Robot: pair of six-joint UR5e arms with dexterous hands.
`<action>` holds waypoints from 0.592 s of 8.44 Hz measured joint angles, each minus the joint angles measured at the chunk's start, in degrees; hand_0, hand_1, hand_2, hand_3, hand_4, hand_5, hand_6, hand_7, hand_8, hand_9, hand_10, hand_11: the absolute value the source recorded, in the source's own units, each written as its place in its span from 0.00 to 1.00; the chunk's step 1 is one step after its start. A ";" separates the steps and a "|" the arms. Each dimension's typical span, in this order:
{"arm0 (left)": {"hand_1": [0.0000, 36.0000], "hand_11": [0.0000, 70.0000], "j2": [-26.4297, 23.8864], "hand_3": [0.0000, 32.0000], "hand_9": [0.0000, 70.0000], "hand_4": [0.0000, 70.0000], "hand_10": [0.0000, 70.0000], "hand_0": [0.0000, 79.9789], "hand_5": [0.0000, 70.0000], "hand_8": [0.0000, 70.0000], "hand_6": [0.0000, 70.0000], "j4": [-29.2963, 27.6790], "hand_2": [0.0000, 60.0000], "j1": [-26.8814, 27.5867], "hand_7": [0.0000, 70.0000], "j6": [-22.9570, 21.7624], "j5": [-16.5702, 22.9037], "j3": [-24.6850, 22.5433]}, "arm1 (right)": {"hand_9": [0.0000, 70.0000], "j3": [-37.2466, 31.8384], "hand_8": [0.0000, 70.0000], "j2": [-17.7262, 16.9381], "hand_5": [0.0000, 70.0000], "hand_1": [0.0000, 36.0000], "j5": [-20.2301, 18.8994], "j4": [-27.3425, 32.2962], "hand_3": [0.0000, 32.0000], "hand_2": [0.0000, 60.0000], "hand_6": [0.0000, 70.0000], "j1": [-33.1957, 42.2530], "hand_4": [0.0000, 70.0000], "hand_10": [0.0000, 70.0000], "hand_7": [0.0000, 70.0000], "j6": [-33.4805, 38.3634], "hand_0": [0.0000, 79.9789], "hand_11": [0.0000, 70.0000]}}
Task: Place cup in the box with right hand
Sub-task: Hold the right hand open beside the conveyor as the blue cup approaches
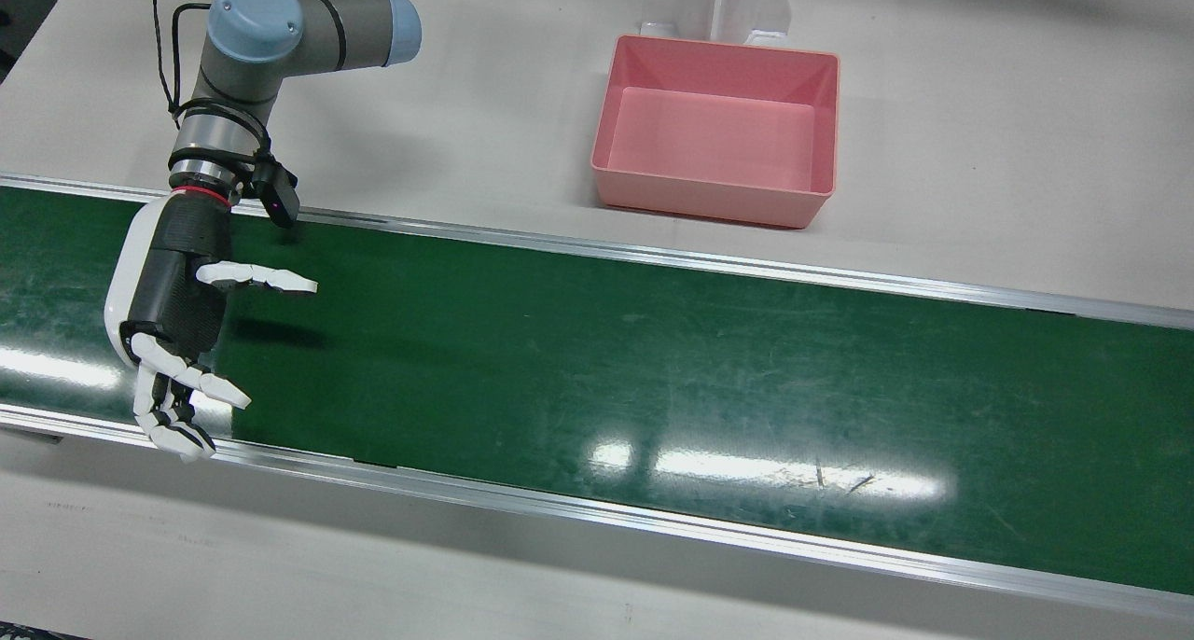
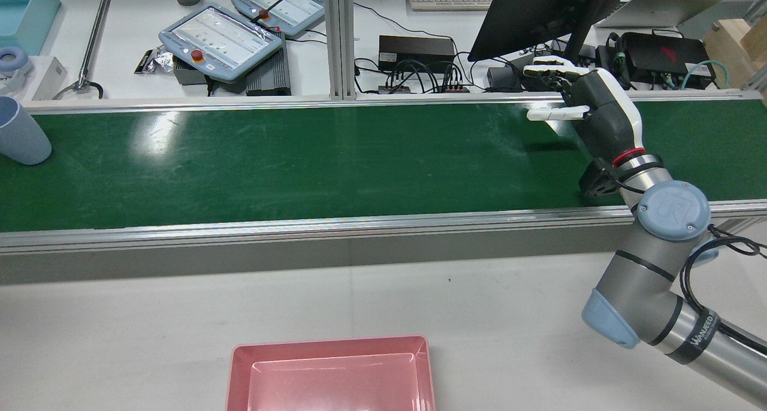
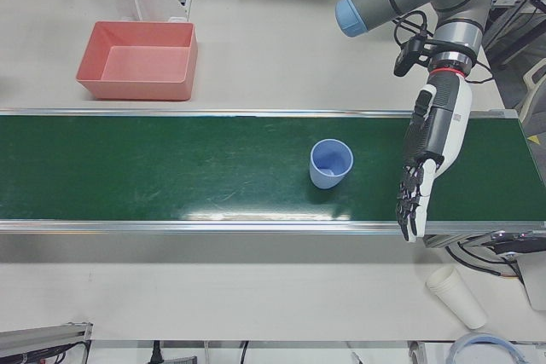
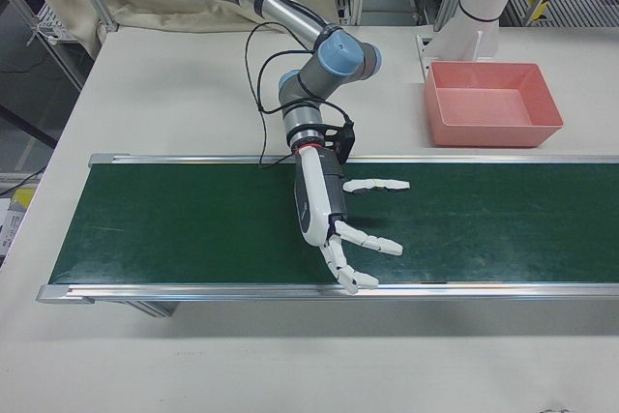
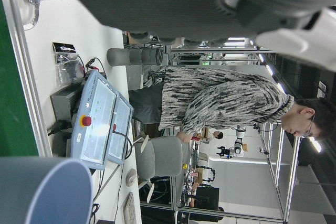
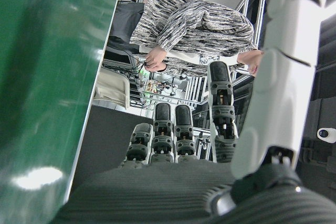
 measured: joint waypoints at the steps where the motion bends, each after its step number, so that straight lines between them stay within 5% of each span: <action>1: 0.00 0.00 0.00 0.00 0.00 0.00 0.00 0.00 0.00 0.00 0.00 0.00 0.00 0.00 0.00 0.00 0.00 0.00 | 0.36 -0.05 0.23 0.29 0.13 0.57 -0.09 -0.02 0.00 0.13 0.14 0.02 0.33 0.13 0.49 -0.02 0.75 0.21; 3: 0.00 0.00 0.00 0.00 0.00 0.00 0.00 0.00 0.00 0.00 0.00 -0.03 0.00 0.01 0.00 0.00 0.00 0.00 | 0.35 0.19 0.22 0.15 0.12 0.48 -0.35 -0.06 0.00 0.04 0.13 -0.03 0.30 0.10 0.48 0.03 0.74 0.18; 5: 0.00 0.00 0.00 0.00 0.00 0.00 0.00 0.00 0.00 0.00 0.00 -0.01 0.00 0.01 0.00 0.00 0.00 0.00 | 0.35 0.23 0.22 -0.09 0.12 0.53 -0.58 -0.11 0.00 0.13 0.13 -0.09 0.29 0.10 0.48 0.05 0.72 0.17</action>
